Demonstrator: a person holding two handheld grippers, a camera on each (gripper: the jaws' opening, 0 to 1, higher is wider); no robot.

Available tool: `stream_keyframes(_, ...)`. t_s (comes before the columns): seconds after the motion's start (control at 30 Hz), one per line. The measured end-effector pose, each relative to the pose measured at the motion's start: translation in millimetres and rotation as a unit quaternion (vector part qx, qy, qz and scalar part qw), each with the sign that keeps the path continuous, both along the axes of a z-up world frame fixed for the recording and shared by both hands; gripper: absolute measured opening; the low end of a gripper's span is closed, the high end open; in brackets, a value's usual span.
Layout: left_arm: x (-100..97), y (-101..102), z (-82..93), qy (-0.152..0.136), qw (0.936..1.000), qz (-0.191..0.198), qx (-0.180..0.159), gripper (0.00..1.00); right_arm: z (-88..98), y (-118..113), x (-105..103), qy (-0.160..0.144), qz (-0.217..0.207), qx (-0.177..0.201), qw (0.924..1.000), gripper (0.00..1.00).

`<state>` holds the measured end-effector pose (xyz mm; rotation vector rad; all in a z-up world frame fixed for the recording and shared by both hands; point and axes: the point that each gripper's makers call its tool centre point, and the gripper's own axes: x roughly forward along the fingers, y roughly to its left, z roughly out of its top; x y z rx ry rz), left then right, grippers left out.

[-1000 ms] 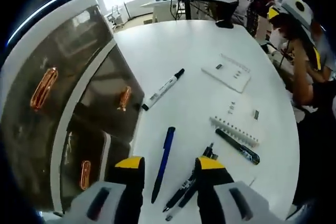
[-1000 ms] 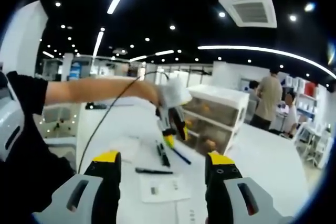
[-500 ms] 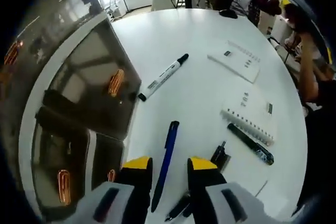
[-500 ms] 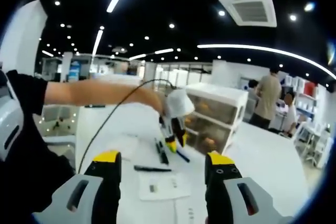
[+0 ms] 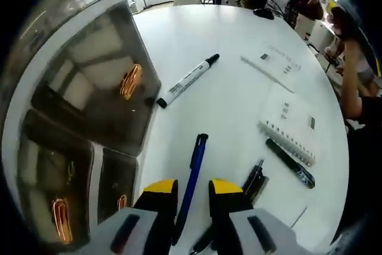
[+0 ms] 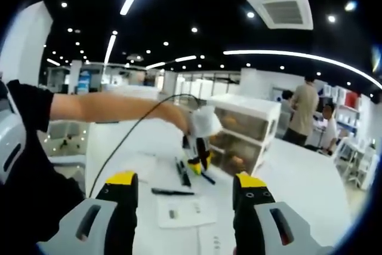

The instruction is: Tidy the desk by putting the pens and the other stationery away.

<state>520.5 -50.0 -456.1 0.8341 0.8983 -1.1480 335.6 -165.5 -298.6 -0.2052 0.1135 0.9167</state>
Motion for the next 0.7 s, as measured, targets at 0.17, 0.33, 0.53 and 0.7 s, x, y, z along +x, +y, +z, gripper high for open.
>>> stream_keyframes(0.17,-3.1,0.1,-6.3,0.012,0.9999,-0.005,0.009,0.18,0.4,-2.0,0.9,0.000,-0.001,0.001,1.0000,0.61)
stream_keyframes(0.33,-7.1,-0.7,-8.6,0.025,0.9997,-0.003,0.004,0.10,-1.1,-3.0,2.6,0.002,-0.003,-0.001,1.0000,0.61)
stream_keyframes(0.53,-8.0,-3.3,-10.5,0.021,0.9995,-0.010,0.024,0.08,0.0,-0.8,2.6,0.001,-0.001,-0.003,1.0000,0.61)
stream_keyframes(0.7,-0.9,-3.0,-9.8,0.006,0.9993,0.006,0.036,0.06,0.4,-0.4,2.4,0.001,0.000,-0.004,1.0000,0.61)
